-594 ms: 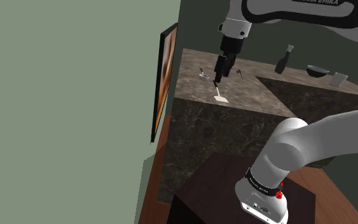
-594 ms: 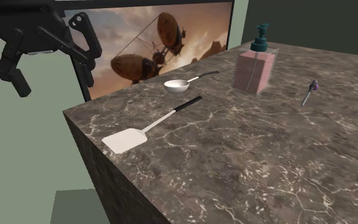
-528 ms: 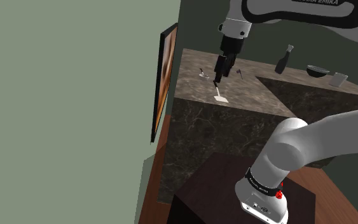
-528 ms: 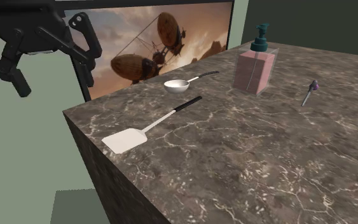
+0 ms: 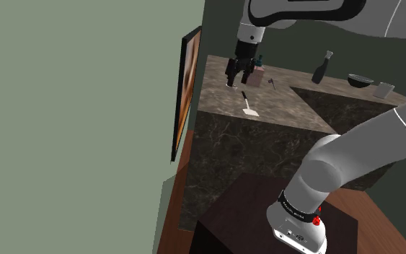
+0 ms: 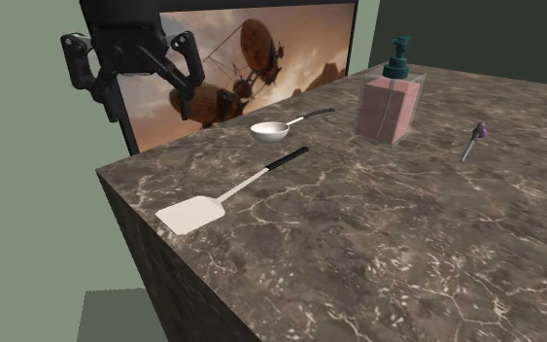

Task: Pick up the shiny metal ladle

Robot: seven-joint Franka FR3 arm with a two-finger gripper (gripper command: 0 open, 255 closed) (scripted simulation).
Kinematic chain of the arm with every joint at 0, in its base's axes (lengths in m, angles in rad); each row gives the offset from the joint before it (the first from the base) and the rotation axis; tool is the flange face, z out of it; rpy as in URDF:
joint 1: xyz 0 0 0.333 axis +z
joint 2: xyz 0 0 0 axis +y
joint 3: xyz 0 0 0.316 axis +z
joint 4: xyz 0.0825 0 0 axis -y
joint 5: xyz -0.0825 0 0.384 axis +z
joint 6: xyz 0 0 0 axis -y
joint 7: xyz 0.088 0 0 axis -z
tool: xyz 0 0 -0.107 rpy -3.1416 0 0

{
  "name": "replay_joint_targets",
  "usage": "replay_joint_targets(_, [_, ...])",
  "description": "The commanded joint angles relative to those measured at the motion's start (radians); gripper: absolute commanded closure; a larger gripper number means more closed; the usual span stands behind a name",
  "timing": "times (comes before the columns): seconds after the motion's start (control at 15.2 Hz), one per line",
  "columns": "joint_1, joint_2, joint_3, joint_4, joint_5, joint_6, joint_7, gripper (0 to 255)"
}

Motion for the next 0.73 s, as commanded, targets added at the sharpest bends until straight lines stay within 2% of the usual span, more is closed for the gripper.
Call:
replay_joint_targets(0.0, [-0.018,0.068,-0.013,0.055,0.008,0.016,0.036,0])
replay_joint_targets(0.66, [-0.101,0.402,-0.100,0.332,0.071,0.079,0.177,0])
